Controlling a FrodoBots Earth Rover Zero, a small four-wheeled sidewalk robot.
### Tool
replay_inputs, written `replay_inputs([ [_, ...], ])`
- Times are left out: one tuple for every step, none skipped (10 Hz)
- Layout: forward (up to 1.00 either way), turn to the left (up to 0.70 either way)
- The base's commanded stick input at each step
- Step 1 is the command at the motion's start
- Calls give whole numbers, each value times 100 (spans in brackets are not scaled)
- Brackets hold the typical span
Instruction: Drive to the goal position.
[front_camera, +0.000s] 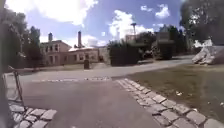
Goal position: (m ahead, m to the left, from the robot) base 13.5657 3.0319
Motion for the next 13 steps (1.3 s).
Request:
replay_inputs([
  [85, 1],
  [85, 1],
  [85, 1],
  [85, 1],
  [85, 1],
  [85, 1],
  [85, 1],
  [85, 1],
  [85, 1],
  [85, 1],
  [85, 1],
  [85, 1],
  [85, 1],
])
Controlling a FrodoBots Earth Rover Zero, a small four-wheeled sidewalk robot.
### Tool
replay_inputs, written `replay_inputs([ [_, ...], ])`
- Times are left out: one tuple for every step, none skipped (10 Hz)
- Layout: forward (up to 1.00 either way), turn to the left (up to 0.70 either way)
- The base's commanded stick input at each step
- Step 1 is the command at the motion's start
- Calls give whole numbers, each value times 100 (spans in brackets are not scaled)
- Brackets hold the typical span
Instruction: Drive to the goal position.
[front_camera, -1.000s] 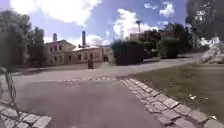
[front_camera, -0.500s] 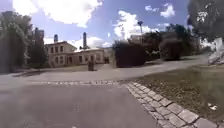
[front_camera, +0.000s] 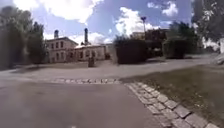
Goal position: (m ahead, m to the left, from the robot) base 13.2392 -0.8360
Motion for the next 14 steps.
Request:
replay_inputs([
  [85, 1],
  [85, 1],
  [85, 1],
  [85, 1],
  [85, 1],
  [85, 1],
  [85, 1],
  [85, 1],
  [85, 1],
  [85, 1],
  [85, 1],
  [85, 1],
  [85, 1],
  [85, 1],
])
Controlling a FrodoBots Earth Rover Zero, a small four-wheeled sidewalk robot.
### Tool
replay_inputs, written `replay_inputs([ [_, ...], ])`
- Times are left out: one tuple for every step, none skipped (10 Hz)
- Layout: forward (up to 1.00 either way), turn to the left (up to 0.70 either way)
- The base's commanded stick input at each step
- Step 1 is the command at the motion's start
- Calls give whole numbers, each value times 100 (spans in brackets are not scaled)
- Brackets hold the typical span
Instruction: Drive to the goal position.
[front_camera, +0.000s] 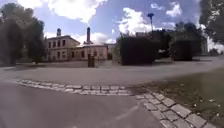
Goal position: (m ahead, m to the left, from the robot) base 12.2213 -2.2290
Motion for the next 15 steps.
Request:
replay_inputs([
  [85, 1],
  [85, 1],
  [85, 1],
  [85, 1],
  [85, 1],
  [85, 1],
  [85, 1],
  [85, 1],
  [85, 1],
  [85, 1],
  [85, 1],
  [85, 1],
  [85, 1],
  [85, 1],
  [85, 1],
])
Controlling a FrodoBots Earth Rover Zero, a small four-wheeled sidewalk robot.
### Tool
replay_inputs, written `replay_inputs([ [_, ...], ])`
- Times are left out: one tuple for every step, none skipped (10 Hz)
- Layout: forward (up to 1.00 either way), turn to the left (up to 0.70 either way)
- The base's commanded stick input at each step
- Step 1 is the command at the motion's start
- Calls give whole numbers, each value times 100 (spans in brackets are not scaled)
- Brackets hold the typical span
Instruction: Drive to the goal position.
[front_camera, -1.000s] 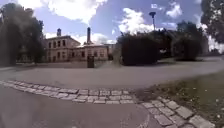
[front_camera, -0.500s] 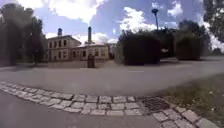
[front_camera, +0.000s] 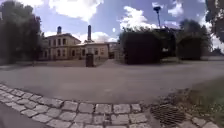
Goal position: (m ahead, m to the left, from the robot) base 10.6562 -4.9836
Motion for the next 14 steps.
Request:
replay_inputs([
  [85, 1],
  [85, -12],
  [85, -25],
  [85, -12],
  [85, 1],
  [85, 1],
  [85, 1],
  [85, 1],
  [85, 1],
  [85, 1],
  [85, 1],
  [85, 1],
  [85, 1],
  [85, 1],
])
